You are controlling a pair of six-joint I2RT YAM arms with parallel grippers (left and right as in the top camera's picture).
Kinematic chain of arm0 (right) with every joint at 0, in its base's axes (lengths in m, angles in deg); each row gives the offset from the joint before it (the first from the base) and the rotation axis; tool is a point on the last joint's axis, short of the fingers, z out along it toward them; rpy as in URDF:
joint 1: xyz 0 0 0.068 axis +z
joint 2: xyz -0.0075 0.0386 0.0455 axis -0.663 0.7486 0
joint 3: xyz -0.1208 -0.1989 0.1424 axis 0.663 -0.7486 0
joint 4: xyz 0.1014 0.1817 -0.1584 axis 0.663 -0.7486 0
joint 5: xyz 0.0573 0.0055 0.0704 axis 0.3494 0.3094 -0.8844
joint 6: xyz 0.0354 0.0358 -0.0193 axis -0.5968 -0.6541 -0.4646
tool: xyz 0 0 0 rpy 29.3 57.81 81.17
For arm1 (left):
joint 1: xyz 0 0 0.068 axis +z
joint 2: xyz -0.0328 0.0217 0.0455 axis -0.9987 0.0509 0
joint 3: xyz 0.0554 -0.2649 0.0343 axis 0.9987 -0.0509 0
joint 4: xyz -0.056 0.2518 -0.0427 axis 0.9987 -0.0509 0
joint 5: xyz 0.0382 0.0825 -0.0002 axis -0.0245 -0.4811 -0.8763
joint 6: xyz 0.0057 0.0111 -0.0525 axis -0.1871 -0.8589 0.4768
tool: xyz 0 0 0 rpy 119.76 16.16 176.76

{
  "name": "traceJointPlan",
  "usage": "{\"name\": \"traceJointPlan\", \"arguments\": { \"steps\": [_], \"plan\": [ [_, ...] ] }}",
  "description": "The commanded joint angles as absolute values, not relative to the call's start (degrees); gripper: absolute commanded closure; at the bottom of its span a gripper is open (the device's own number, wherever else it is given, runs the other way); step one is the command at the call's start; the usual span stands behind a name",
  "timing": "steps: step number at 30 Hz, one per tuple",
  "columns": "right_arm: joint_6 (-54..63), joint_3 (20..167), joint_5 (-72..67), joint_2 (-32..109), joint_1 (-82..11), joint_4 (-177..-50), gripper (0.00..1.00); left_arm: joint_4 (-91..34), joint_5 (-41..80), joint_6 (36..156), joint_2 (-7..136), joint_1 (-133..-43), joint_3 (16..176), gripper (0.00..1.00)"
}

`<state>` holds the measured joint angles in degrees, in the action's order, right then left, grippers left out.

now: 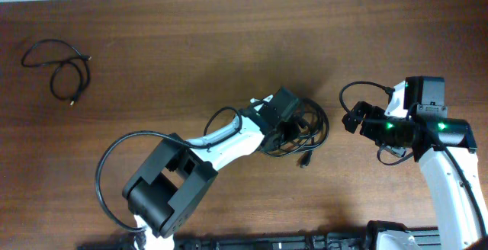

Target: Untangle cables

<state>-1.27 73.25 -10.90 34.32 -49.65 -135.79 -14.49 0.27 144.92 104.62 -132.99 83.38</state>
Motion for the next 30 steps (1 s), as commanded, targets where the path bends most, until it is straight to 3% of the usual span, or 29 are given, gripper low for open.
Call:
{"name": "traceJointPlan", "arguments": {
  "steps": [1, 3, 6, 8, 11, 17, 21, 24, 25, 26, 28, 29, 30],
  "plan": [
    [-1.5, 73.2, -10.4, 34.3, -49.8, -135.8, 0.01, -12.2, -1.9, 145.2, 105.8, -133.0, 83.1, 0.79],
    [-1.5, 73.2, -10.4, 34.3, -49.8, -136.0, 0.01, -12.3, -1.2, 145.2, 105.6, -131.8, 83.2, 1.00],
    [-1.5, 73.2, -10.4, 34.3, -49.8, -137.2, 0.01, -15.9, 2.9, 141.6, 101.7, -126.0, 83.3, 1.00],
    [-1.5, 73.2, -10.4, 34.3, -49.8, -137.1, 0.01, -20.4, 2.9, 136.4, 93.4, -121.0, 83.3, 1.00],
    [-1.6, 73.0, -12.2, 34.7, -48.5, -137.1, 0.01, -17.6, 2.4, 134.8, 76.8, -115.1, 83.3, 1.00],
    [-1.5, 72.9, -25.0, 45.6, -37.7, -129.0, 0.01, -17.5, -9.1, 132.5, 63.1, -113.2, 83.3, 1.00],
    [-1.5, 72.9, -28.9, 55.3, -25.7, -109.1, 0.01, -16.2, -8.4, 127.3, 59.9, -113.2, 83.3, 1.00],
    [-1.3, 72.9, -22.4, 61.2, -20.0, -84.4, 0.00, -16.7, -8.4, 125.6, 57.9, -113.2, 83.3, 1.00],
    [-1.4, 72.9, -17.1, 63.5, -18.7, -79.1, 0.05, -16.9, -8.4, 125.6, 57.8, -113.2, 83.3, 1.00],
    [-1.5, 73.0, -15.4, 65.7, -18.1, -73.2, 0.31, -18.4, -8.5, 125.6, 57.8, -113.2, 83.3, 1.00],
    [-2.0, 73.0, -15.9, 66.2, -17.9, -68.4, 0.63, -20.8, -8.5, 125.6, 57.8, -113.2, 83.3, 1.00],
    [-2.0, 73.0, -19.0, 66.0, -18.2, -67.1, 0.92, -22.1, -9.4, 125.6, 57.8, -113.2, 83.3, 0.97],
    [-2.0, 73.1, -25.2, 64.9, -19.5, -66.9, 0.96, -25.3, -11.6, 125.6, 57.8, -113.2, 83.3, 0.84]
  ]
}}
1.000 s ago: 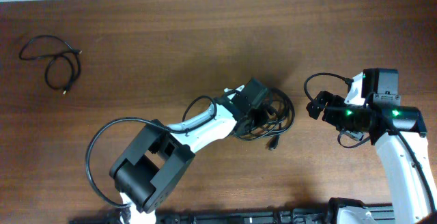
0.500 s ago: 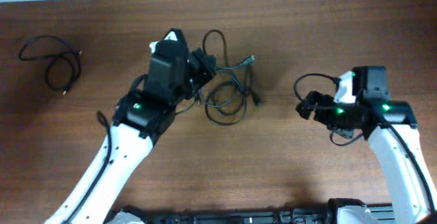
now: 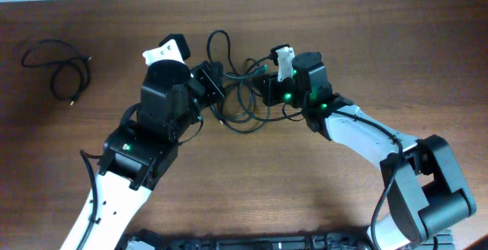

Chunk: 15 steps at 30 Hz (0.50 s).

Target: Untangle cables

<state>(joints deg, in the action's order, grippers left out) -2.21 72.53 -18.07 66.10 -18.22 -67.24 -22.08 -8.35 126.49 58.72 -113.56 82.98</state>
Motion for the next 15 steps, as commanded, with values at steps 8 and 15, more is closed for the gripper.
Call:
{"name": "traceJointPlan", "arguments": {
  "steps": [8, 15],
  "plan": [
    [-1.9, 74.7, -33.6, 43.2, -29.9, -76.8, 0.96, -42.1, -8.8, 125.6, 64.4, -113.2, 83.2, 0.02],
    [-4.4, 75.5, -38.5, 36.9, -29.9, -79.0, 0.96, -37.5, 16.0, 123.5, 86.1, -113.3, 83.2, 0.01]
  ]
}}
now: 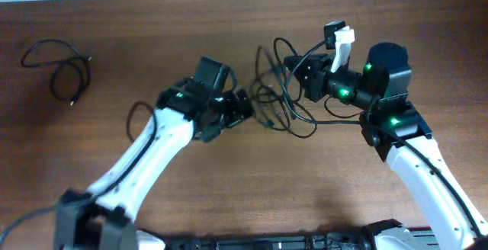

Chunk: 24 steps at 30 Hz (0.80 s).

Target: Untangle cables

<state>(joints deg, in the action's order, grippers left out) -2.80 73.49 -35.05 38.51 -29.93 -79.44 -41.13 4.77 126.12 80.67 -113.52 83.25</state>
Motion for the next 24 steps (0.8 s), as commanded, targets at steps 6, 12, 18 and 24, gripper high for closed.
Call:
{"name": "traceJointPlan", "arguments": {
  "steps": [6, 12, 18, 24],
  "plan": [
    [-17.1, 75.5, -44.3, 36.8, -30.0, -61.4, 0.96, -30.5, 19.2, 121.7, 97.2, -113.4, 83.2, 0.14],
    [-26.0, 75.5, -46.7, 36.8, -30.0, -58.5, 0.96, -15.7, 14.1, 121.8, 97.4, -118.7, 83.2, 0.32],
    [-13.5, 75.5, -41.1, 36.8, -35.2, -64.9, 0.96, -21.6, 5.5, 115.1, 95.0, -110.5, 83.2, 1.00],
    [0.0, 78.2, -20.1, 36.8, -50.3, -74.1, 0.96, -34.4, 2.5, 105.7, 80.2, -89.7, 83.2, 1.00]
  ]
}}
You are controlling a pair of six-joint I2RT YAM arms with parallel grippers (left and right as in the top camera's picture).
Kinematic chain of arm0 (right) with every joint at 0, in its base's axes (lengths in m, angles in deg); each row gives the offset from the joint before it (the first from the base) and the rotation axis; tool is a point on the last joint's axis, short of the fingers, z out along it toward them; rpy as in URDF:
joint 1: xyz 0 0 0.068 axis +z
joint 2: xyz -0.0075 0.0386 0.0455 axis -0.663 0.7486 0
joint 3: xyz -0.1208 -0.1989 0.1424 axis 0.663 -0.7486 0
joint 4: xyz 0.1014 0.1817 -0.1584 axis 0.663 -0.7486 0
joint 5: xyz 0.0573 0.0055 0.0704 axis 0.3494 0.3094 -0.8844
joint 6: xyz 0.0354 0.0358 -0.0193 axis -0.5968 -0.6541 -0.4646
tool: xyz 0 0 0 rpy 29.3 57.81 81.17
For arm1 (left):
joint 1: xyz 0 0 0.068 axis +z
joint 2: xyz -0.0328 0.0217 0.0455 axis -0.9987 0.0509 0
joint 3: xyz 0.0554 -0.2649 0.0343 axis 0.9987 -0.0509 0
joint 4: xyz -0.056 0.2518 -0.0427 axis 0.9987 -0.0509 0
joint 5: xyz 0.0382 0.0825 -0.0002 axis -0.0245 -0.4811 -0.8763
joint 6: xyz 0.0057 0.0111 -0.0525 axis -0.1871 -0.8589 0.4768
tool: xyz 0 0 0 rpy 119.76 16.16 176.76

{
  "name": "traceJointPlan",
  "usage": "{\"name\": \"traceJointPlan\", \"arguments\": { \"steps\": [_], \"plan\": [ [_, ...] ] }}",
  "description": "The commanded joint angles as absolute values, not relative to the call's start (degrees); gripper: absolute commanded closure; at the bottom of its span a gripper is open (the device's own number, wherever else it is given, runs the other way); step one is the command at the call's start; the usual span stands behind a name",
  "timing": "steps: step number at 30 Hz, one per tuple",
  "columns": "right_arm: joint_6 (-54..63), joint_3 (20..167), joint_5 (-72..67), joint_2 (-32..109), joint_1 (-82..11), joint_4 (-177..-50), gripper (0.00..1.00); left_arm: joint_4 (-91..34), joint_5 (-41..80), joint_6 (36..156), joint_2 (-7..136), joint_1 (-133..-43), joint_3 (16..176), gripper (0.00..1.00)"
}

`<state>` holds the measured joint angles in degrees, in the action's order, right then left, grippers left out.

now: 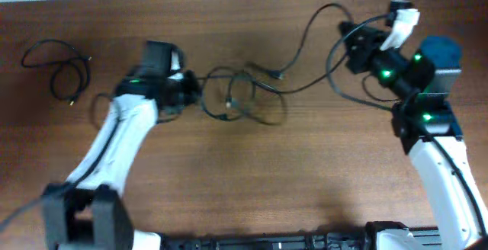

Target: Untangle cables

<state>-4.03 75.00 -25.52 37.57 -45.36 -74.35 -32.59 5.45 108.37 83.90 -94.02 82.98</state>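
A loose tangle of thin black cables (242, 102) lies spread across the middle of the table. My left gripper (195, 96) is at the tangle's left end and appears shut on a cable loop there. My right gripper (347, 43) is up at the back right, shut on a long cable (305, 30) that arcs from it down to a plug end (279, 75) near the tangle. Another strand (358, 97) loops below the right gripper. The frame is blurred, so the fingertips are hard to make out.
A separate coiled black cable (57, 67) lies at the far left of the table. The table's back edge runs just behind the right gripper. The arm bases stand at the front edge.
The left gripper has moved left and the right gripper back and to the right. The cable bundle between them, compact before, is now drawn out, with one long strand arcing to the right gripper.
At first the left gripper was on a tight bundle right of centre, with the right gripper apart beside it. Then both grippers were at the bundle near the back centre. After that they stood slightly apart with loops between them, and now far apart with the cables spread.
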Motion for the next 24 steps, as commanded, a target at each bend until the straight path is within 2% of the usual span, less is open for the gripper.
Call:
{"name": "traceJointPlan", "arguments": {
  "steps": [1, 4, 7, 10, 15, 20, 24],
  "plan": [
    [0.7, 79.9, -18.7, 36.8, -53.8, -74.4, 0.96, -35.5, 1.3, 105.7, 79.7, -88.1, 83.2, 1.00],
    [4.5, 86.8, -15.0, 36.8, -64.6, -74.7, 0.96, -39.0, -2.6, 105.7, 79.7, -85.7, 83.2, 1.00],
    [10.7, 91.7, -3.4, 37.0, -71.7, -74.7, 0.96, -39.7, -4.8, 105.7, 79.7, -85.7, 83.2, 1.00],
    [22.2, 94.7, 8.4, 39.7, -76.6, -74.7, 0.96, -42.2, -13.1, 105.9, 79.7, -85.7, 83.2, 1.00],
    [41.4, 94.7, 17.0, 49.7, -77.0, -73.3, 0.96, -42.6, -13.0, 105.9, 79.7, -85.8, 83.2, 1.00],
    [42.2, 94.7, 18.1, 63.9, -76.9, -74.2, 0.96, -42.6, -12.1, 105.9, 79.7, -85.8, 83.2, 1.00],
    [39.8, 95.5, 14.9, 63.0, -74.0, -74.5, 0.96, -43.0, -12.1, 105.9, 79.7, -85.8, 83.2, 1.00]
  ]
}}
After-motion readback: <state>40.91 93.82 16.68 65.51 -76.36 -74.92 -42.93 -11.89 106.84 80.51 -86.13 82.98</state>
